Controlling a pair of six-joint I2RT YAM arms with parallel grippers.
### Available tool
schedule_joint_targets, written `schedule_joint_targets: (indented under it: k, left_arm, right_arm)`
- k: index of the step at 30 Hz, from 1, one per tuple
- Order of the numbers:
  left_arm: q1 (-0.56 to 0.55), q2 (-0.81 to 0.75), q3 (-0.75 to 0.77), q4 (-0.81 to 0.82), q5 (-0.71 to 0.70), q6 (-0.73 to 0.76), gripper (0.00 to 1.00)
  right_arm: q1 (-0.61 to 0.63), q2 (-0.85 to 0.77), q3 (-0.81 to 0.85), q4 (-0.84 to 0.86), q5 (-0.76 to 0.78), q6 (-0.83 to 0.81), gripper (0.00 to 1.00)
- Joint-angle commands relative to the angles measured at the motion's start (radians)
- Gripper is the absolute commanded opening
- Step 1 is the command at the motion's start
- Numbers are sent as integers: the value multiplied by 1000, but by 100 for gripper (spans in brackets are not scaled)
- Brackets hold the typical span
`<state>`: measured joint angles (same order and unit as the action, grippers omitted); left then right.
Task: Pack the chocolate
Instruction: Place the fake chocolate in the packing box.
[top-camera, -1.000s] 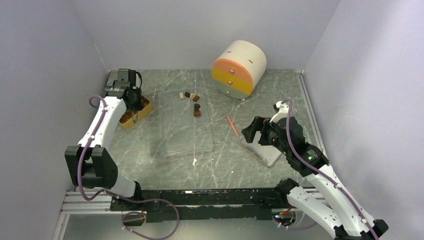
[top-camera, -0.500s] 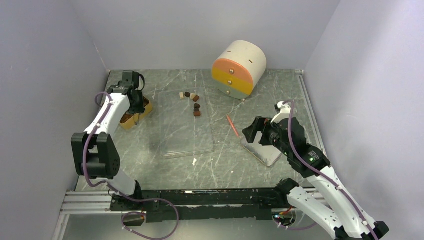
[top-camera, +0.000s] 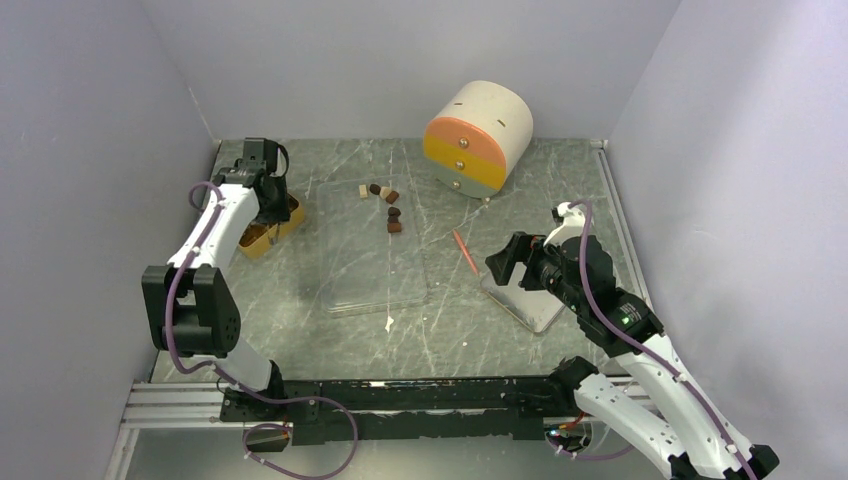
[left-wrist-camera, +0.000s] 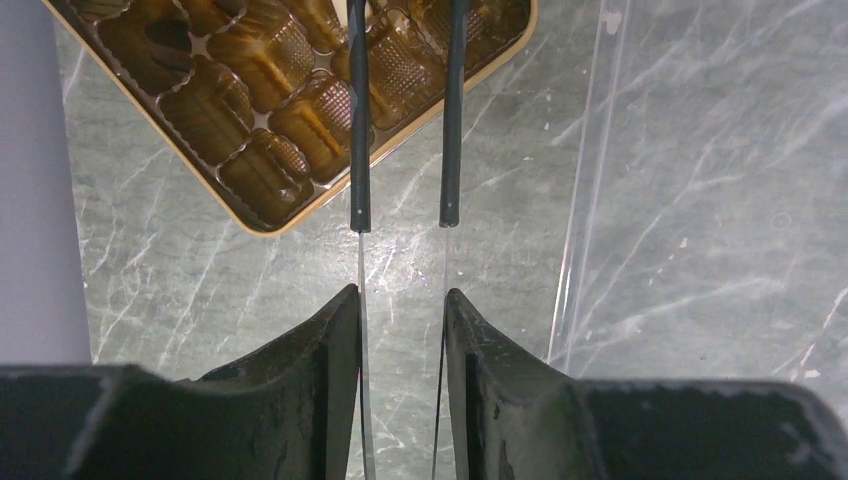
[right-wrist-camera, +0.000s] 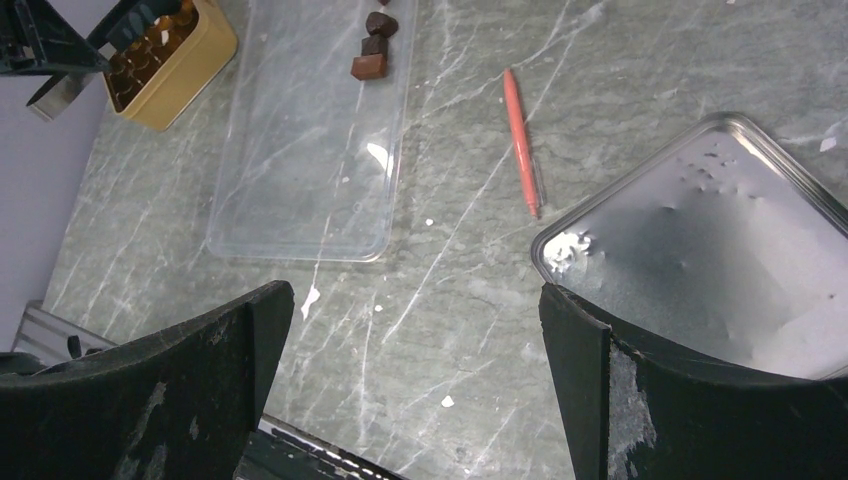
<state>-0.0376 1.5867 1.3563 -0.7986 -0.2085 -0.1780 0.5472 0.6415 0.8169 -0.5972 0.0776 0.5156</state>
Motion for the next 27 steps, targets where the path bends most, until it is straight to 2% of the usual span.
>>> schedule_joint_targets:
  k: [1,6,14,20,27]
  left_arm:
    - [5,-13,52,9,-5,-1,38]
    - [4,-36,72,3,39,11,34]
    - [-16,-91,96,4,207,49,33]
    - [-143,-110,82,-14,210,76,33]
    - [-289,-121,-5,59,242,54,33]
  right_arm:
    - [6,-3,43,16,11,-7,99]
    - [5,-2,51,12,7,-3,99]
    - [5,-5,49,8,17,6,99]
    - [6,-1,48,8,23,10,99]
    - [6,5,47,12,15,21,99]
